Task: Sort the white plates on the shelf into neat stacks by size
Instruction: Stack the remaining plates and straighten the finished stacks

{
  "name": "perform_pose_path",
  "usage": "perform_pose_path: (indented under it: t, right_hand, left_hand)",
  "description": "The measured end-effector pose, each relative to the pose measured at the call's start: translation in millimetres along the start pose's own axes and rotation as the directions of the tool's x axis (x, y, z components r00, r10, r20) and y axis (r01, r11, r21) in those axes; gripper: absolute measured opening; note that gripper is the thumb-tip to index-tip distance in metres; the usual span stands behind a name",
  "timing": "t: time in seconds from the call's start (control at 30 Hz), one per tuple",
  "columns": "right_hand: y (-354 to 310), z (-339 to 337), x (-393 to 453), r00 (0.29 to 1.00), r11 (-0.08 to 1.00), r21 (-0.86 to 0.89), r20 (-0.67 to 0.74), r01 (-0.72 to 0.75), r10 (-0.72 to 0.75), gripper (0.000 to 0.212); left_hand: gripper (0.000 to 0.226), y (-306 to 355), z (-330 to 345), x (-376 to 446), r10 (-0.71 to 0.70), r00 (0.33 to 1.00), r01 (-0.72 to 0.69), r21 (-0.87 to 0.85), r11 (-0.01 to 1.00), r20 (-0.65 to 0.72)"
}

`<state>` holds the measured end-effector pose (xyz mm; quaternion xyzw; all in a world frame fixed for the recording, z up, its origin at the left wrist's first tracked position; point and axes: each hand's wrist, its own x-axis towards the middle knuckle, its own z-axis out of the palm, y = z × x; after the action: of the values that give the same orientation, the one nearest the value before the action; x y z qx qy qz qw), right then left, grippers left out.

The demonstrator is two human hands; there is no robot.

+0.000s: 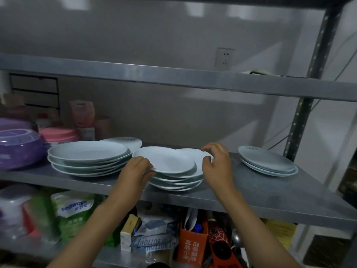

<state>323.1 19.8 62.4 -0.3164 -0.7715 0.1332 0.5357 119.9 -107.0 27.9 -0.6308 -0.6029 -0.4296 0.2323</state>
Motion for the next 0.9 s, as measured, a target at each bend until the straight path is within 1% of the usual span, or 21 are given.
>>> perform_pose_path:
  t: [0.13, 0.23, 0.33, 0.4, 0.47, 0.53, 0.6, 0.77, 0.9]
  right_hand:
    - [1.5, 1.2, -3.9, 1.000, 1.000, 0.003, 0.011, -0.025, 0.024, 0.029]
    - [2.7, 1.8, -5.2, 1.000, 1.000, -0.005, 0.001, -0.010, 0.010, 0.028]
    - [6.2, 0.2, -4.9, 1.000, 1.000, -0.004, -0.006, -0.025, 0.025, 0.028]
    - [9.9, -2.0, -3.7, 1.000, 1.000, -0.009, -0.012, -0.025, 0.025, 0.028]
    - [13.3, -5.3, -2.4, 0.999, 0.999, -0.020, -0.020, -0.029, 0.029, 0.028]
    - [17.1, -9.8, -1.2, 0.999, 0.999, -0.030, -0.030, -0.036, 0.035, 0.027]
    - [22.9, -16.1, -0.3, 0.999, 0.998, -0.052, -0.047, -0.021, 0.018, 0.027]
    - [49.5, -36.8, 0.3, 0.995, 0.994, -0.108, -0.096, 0.006, -0.017, 0.026]
    - [78.9, -57.4, 4.7, 0.993, 0.987, -0.159, -0.116, -0.031, 0.013, 0.027]
  left_hand:
    - [0.011, -1.5, -0.1, -4.5, -0.019, 0.999, 0.019, -0.011, 1.000, 0.036]
    - [0.017, 1.0, -4.1, -5.0, -0.042, 0.994, 0.043, -0.003, 0.999, 0.103]
    - [0.016, 7.3, -9.9, -4.0, -0.119, 0.984, 0.122, -0.011, 0.992, 0.131]
    - [0.025, 13.5, -12.7, -2.5, -0.155, 0.975, 0.158, -0.001, 0.988, 0.156]
    - [0.033, 21.9, -14.1, 1.7, -0.135, 0.976, 0.129, 0.044, 0.991, 0.172]
    - [0.036, 33.3, -12.7, 8.5, -0.120, 0.978, 0.115, 0.041, 0.993, 0.171]
    - [0.036, 46.3, -5.5, 17.3, -0.090, 0.985, 0.090, 0.006, 0.996, 0.148]
    - [0.036, 78.2, 25.9, 37.4, 0.052, 0.991, -0.048, -0.035, 0.998, 0.123]
    - [0.036, 105.8, 54.4, 54.0, 0.125, 0.983, -0.118, -0.062, 0.991, 0.136]
